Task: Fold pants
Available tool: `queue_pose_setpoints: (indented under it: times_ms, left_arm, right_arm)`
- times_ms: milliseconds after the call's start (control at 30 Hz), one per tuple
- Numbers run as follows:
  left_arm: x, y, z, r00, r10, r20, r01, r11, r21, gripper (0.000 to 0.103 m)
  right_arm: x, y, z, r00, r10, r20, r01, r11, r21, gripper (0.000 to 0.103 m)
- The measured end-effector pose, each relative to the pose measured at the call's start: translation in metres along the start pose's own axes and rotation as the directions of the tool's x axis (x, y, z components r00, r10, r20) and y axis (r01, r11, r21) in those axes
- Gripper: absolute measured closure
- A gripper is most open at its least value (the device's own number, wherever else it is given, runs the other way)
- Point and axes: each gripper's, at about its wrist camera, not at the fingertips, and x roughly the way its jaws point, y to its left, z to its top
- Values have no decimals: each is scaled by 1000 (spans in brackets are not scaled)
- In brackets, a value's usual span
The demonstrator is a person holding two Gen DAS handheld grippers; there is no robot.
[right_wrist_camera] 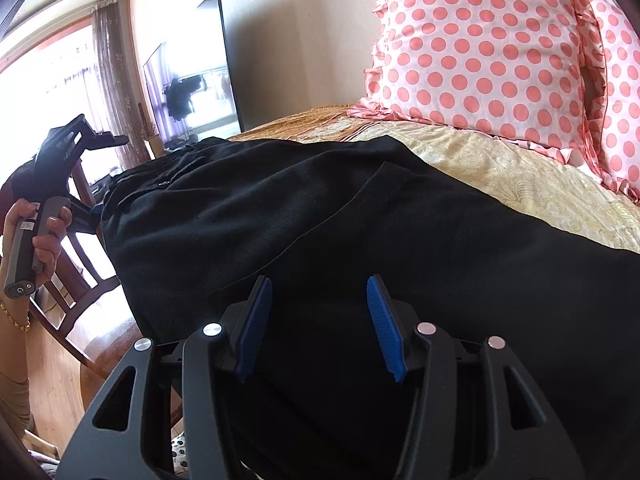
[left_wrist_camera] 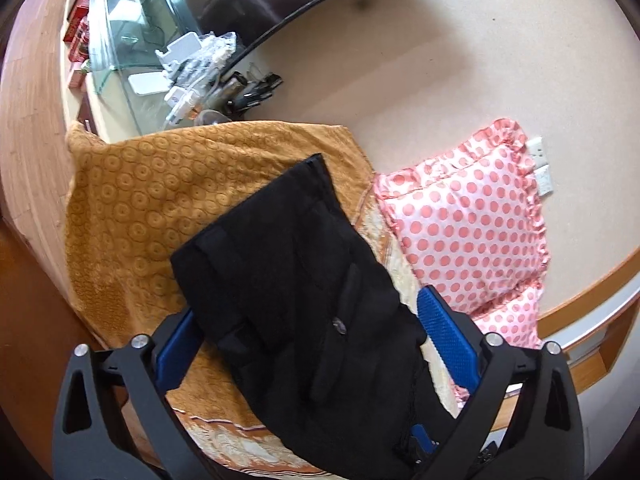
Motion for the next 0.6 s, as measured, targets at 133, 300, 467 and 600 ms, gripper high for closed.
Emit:
queue_pose_setpoints:
  times_ms: [133,300,467,600]
  left_arm:
    - [10,3,-3,998,55,-15,-55,998,-5,36]
    - [14,8,-4,994,114,-2,-114,993,-21,75]
    - [14,-2,-7,992,128,22,-129,991,45,84]
    - [8,-37,-14,989,127,70,-137,976,172,84]
  right_arm:
    - [0,1,0,1000,0,3,0,1000,3,51]
    - [-2,1,-1,1000,4,11,-4,1000,15,51]
    - [-25,-8,-5,996,59,66,-63,996,63,33]
    - [-57,-18,-9,989,68,131,-79,994,76,21]
